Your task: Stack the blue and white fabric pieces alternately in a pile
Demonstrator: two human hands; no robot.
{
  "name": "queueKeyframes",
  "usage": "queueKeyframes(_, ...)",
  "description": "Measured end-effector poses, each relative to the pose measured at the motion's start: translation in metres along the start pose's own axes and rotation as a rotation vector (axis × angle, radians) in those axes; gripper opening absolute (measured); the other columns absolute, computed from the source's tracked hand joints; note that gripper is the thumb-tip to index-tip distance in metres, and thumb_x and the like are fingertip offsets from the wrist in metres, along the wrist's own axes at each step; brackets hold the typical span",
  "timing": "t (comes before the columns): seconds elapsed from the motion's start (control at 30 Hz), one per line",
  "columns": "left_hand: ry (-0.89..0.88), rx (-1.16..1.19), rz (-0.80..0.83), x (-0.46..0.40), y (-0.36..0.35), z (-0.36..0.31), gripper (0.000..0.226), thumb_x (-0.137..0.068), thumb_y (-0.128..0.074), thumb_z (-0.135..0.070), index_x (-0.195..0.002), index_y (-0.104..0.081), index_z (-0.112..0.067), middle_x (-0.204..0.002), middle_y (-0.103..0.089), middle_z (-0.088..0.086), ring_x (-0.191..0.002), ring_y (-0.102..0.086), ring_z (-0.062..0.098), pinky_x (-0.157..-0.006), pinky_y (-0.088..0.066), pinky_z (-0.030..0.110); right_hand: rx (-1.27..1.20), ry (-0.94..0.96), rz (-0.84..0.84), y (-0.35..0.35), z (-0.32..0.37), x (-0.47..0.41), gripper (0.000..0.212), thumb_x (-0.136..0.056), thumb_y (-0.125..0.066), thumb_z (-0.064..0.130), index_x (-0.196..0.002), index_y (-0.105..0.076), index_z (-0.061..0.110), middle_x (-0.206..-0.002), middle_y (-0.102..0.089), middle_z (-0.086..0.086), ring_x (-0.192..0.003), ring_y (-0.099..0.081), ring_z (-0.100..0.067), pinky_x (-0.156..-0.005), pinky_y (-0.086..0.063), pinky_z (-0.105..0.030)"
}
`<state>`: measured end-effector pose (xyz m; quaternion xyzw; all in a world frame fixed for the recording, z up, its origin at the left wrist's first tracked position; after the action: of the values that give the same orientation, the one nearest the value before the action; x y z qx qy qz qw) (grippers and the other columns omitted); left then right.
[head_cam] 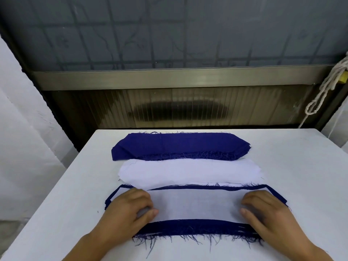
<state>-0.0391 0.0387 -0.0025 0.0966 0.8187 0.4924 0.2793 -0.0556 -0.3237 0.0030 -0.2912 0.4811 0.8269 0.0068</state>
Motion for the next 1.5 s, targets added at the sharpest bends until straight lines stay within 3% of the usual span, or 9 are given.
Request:
queueKeyframes(0.1, -0.029, -0.039, 0.000, -0.029, -0.014, -0.018, 0.030, -0.093, -0.049, -0.046, -0.082, -0.068, -0.026, -0.089, -0.059, -0.021, -0.084, -0.052, -0.003, -0.073, -0.046, 0.018, -0.033, -0.070, 0.084, -0.017, 0.012, -0.023, 0.005, -0.092, -0.061, 0.025, -0.092, -0.066, 0.027, -0.092, -0.057, 0.023, -0.081, -0.054, 0.004, -0.072, -0.042, -0.011)
queueKeyframes(0.27, -0.003, -0.110, -0.032, -0.073, -0.045, -0.035, 0.024, -0.095, -0.054, -0.040, -0.083, -0.065, -0.021, -0.083, -0.056, -0.012, -0.077, -0.049, 0.006, -0.067, -0.042, 0.020, -0.015, -0.183, 0.217, -0.054, 0.025, -0.055, 0.007, -0.093, -0.054, 0.033, -0.089, -0.059, 0.032, -0.085, -0.056, 0.017, -0.070, -0.055, -0.005, -0.062, -0.043, -0.018)
queueKeyframes(0.43, 0.139, -0.134, -0.058, -0.067, -0.051, -0.014, 0.014, -0.091, -0.061, -0.031, -0.079, -0.058, -0.024, -0.080, -0.050, -0.014, -0.073, -0.046, 0.005, -0.064, -0.044, 0.021, 0.073, -0.244, 0.214, -0.050, 0.002, -0.045, 0.010, -0.092, -0.057, 0.029, -0.082, -0.059, 0.029, -0.077, -0.056, 0.017, -0.060, -0.054, -0.006, -0.055, -0.045, -0.020)
queueKeyframes(0.57, 0.205, -0.055, -0.089, -0.063, -0.050, 0.003, 0.014, -0.084, -0.067, -0.016, -0.096, -0.063, -0.023, -0.099, -0.052, -0.014, -0.090, -0.047, 0.005, -0.080, -0.043, 0.018, 0.146, -0.334, 0.225, -0.037, -0.022, -0.043, 0.012, -0.091, -0.057, 0.029, -0.080, -0.058, 0.031, -0.074, -0.055, 0.016, -0.059, -0.054, -0.006, -0.054, -0.046, -0.022)
queueKeyframes(0.7, 0.221, -0.094, -0.015, -0.076, -0.050, 0.013, 0.032, -0.089, -0.064, -0.033, -0.118, -0.063, -0.021, -0.120, -0.054, -0.013, -0.110, -0.044, 0.009, -0.099, -0.035, 0.021, 0.122, -0.369, 0.214, -0.036, -0.032, -0.059, 0.007, -0.091, -0.057, 0.027, -0.085, -0.057, 0.031, -0.081, -0.055, 0.017, -0.069, -0.055, -0.003, -0.060, -0.046, -0.021)
queueKeyframes(0.97, 0.260, -0.114, 0.102, -0.088, -0.054, 0.029, 0.062, -0.085, -0.056, -0.063, -0.136, -0.053, -0.027, -0.143, -0.046, -0.015, -0.131, -0.039, 0.006, -0.106, -0.026, 0.018, 0.065, -0.234, 0.206, -0.063, -0.029, -0.083, 0.021, -0.089, -0.063, 0.029, -0.108, -0.064, 0.022, -0.108, -0.054, 0.013, -0.100, -0.051, -0.010, -0.095, -0.038, -0.025)
queueKeyframes(1.13, 0.299, -0.076, 0.123, -0.087, -0.056, 0.035, 0.074, -0.080, -0.058, -0.068, -0.142, -0.046, -0.029, -0.152, -0.035, -0.015, -0.139, -0.030, 0.005, -0.113, -0.021, 0.021, 0.034, -0.206, 0.210, -0.068, -0.030, -0.076, 0.023, -0.083, -0.068, 0.032, -0.105, -0.065, 0.026, -0.106, -0.057, 0.018, -0.098, -0.052, -0.007, -0.091, -0.039, -0.024)
queueKeyframes(1.3, 0.232, -0.061, -0.006, -0.081, -0.054, 0.032, 0.052, -0.085, -0.065, -0.051, -0.130, -0.061, -0.024, -0.140, -0.051, -0.013, -0.129, -0.043, 0.007, -0.106, -0.025, 0.016, -0.001, -0.230, 0.188, -0.068, -0.032, -0.074, 0.010, -0.088, -0.063, 0.020, -0.095, -0.064, 0.028, -0.099, -0.058, 0.020, -0.094, -0.052, -0.003, -0.084, -0.041, -0.018)
queueKeyframes(1.5, 0.096, -0.117, -0.130, -0.077, -0.042, 0.017, 0.007, -0.088, -0.067, -0.022, -0.090, -0.074, -0.021, -0.094, -0.065, -0.014, -0.087, -0.057, 0.010, -0.079, -0.051, 0.026, -0.070, -0.264, 0.129, -0.063, -0.031, -0.074, 0.011, -0.090, -0.063, 0.019, -0.083, -0.062, 0.027, -0.088, -0.057, 0.023, -0.087, -0.054, 0.001, -0.077, -0.048, -0.020)
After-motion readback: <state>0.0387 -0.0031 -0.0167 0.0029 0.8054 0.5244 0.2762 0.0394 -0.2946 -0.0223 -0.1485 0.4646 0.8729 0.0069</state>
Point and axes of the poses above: each hand's wrist, its own x-axis away from the middle knuckle, its own y-axis out of the back of the hand, z = x × y, the point moved 3 cm from there along -x, towards the middle knuckle
